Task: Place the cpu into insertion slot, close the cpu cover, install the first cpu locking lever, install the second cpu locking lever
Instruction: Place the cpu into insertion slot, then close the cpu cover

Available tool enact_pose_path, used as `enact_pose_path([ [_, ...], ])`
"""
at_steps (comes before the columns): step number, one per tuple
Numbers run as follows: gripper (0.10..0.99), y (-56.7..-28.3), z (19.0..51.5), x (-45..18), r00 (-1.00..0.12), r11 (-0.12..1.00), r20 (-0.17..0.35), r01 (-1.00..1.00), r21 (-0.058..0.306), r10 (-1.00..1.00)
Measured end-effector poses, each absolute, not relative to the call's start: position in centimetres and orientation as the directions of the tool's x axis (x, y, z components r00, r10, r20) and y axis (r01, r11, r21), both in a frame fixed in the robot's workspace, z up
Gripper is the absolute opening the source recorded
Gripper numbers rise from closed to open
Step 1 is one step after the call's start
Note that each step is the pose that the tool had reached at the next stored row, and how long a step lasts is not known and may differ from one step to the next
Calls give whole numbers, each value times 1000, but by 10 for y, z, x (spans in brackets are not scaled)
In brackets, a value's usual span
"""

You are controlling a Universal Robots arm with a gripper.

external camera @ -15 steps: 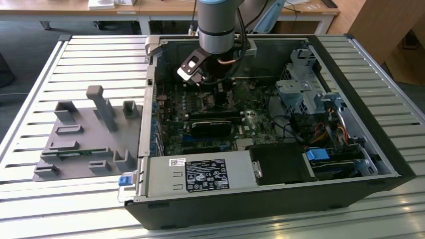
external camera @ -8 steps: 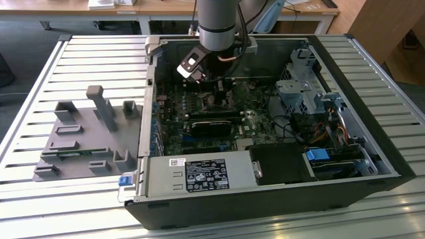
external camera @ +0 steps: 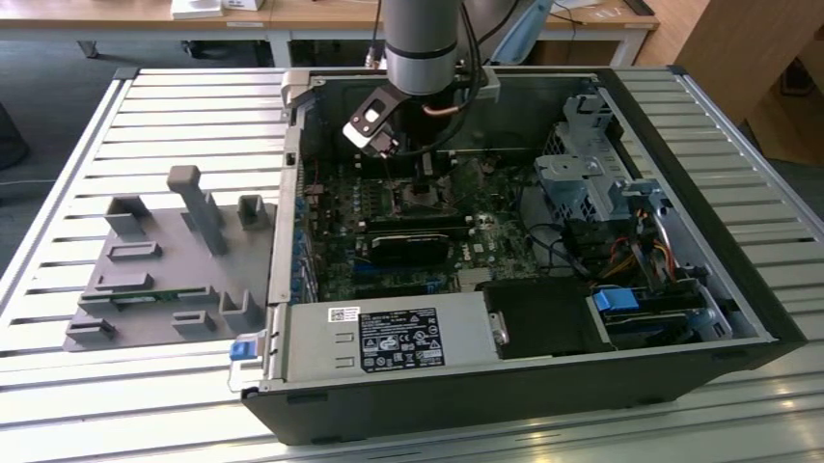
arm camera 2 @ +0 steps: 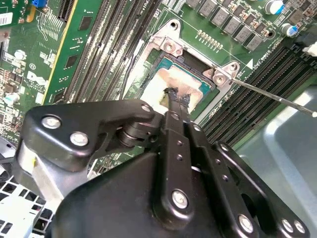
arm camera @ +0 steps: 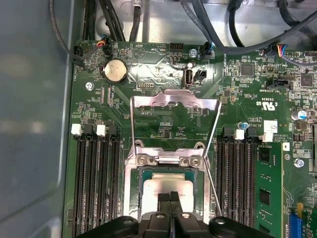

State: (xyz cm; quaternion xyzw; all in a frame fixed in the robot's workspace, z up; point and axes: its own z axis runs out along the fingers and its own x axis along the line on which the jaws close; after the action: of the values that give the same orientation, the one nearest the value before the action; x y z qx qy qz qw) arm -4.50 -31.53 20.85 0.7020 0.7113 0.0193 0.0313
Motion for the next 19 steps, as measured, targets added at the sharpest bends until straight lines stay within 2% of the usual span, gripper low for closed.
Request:
enact_pose_path([
  [19,106,-315,215,-45,-13,14,-18,997,71,1000],
])
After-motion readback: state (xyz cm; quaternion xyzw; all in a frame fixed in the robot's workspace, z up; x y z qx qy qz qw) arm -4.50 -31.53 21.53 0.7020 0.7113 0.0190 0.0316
